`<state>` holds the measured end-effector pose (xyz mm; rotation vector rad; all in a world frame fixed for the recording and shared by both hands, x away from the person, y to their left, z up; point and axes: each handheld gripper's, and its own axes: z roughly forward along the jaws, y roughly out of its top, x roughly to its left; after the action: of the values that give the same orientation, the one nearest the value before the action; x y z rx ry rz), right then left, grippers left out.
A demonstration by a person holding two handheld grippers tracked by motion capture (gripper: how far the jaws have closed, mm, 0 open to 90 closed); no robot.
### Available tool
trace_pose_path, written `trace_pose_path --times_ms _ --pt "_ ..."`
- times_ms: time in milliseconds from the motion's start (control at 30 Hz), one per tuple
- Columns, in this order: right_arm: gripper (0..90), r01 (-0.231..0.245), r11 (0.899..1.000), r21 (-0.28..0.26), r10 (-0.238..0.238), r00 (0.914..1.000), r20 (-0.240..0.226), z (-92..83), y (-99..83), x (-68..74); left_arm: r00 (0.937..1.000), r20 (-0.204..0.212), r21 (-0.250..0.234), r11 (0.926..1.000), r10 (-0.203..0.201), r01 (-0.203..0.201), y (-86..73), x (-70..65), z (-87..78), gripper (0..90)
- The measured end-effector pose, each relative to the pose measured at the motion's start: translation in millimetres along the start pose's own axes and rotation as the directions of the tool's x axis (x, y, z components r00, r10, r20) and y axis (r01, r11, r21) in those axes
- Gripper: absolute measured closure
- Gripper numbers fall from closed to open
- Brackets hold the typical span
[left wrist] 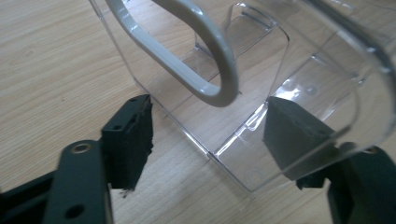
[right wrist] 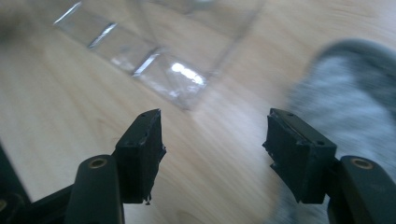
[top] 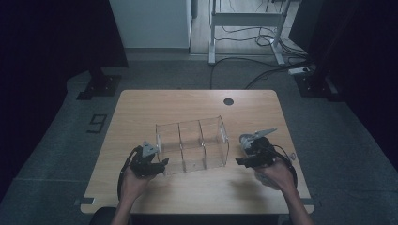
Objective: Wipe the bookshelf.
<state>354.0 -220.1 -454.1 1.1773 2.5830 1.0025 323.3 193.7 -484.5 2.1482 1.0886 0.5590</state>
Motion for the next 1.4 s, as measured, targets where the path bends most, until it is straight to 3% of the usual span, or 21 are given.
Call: trace_pose_path --times_ms 233,367,500,633,767,867,1033,1400 --pt "33.2 -0.078 0.997 0.007 0.077 0.9895 0.122 -9.8 -15.1 -27.0 0.9994 -0.022 0.020 0.9995 0.026 -0.026 -0.6 -5.8 8.0 50.2" --pt "32.9 -0.122 0.992 0.044 0.115 0.9837 0.138 -1.1 -26.6 -39.7 0.9988 -0.046 0.016 0.9997 0.019 -0.018 -1.1 -5.3 8.6 54.9" --pt "27.3 -0.129 0.989 0.070 0.119 0.9835 0.137 11.3 -36.8 -46.0 0.9982 -0.059 0.019 0.9998 0.003 -0.002 -1.2 -1.1 8.5 60.8" --pt "28.8 -0.143 0.985 0.093 0.127 0.9783 0.164 22.3 -42.5 -48.1 0.9988 -0.044 0.020 0.9996 -0.020 0.021 -2.0 5.0 8.1 64.6" --pt "36.7 -0.125 0.981 0.149 0.090 0.9712 0.221 30.5 -48.2 -50.1 0.9989 -0.034 0.024 0.9992 -0.032 0.033 -2.5 11.1 7.4 67.8" --pt "42.6 -0.146 0.980 0.135 0.115 0.9691 0.218 30.4 -51.7 -52.0 0.9988 -0.030 0.026 0.9989 -0.039 0.039 -2.8 16.1 7.0 70.3" --pt "50.4 -0.147 0.981 0.126 0.115 0.9664 0.230 29.7 -56.1 -50.6 0.9983 -0.021 0.029 0.9981 -0.054 0.055 -4.1 25.4 5.3 74.8" --pt "56.6 -0.143 0.981 0.133 0.104 0.9596 0.261 29.1 -61.3 -43.4 0.9966 -0.012 0.022 0.9964 -0.081 0.082 -7.6 42.3 3.5 82.2"
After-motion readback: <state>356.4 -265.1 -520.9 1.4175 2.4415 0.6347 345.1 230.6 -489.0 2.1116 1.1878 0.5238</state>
